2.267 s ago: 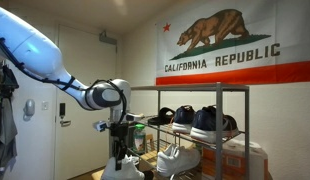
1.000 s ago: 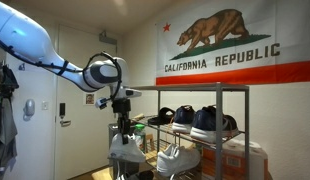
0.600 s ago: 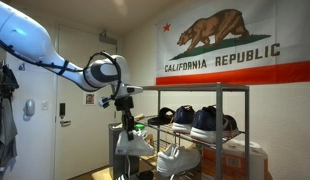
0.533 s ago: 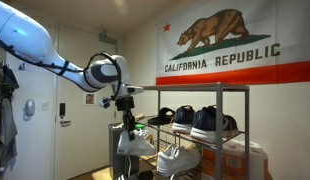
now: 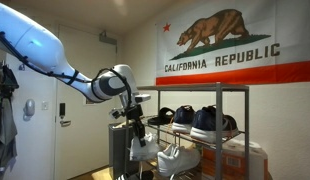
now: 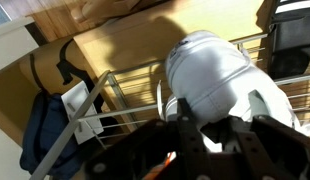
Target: Take the white shoe and position it on the shoe rack alongside the other white shoe
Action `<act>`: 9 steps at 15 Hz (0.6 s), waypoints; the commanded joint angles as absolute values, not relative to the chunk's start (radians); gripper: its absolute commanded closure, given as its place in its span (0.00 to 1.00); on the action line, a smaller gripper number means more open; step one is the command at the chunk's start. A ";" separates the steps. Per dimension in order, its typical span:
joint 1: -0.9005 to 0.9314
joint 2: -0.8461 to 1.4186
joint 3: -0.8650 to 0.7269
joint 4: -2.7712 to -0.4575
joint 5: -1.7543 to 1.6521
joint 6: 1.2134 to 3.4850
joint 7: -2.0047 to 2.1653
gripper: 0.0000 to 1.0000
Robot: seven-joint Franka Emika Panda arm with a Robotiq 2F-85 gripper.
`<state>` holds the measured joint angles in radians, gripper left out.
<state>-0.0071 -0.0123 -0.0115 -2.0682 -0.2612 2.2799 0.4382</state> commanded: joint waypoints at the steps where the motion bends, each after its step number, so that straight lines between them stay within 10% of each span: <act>1: -0.006 0.028 -0.010 -2.062 -0.264 2.391 0.465 0.96; 9: 0.029 0.116 -0.035 -2.068 -0.316 2.616 0.559 0.96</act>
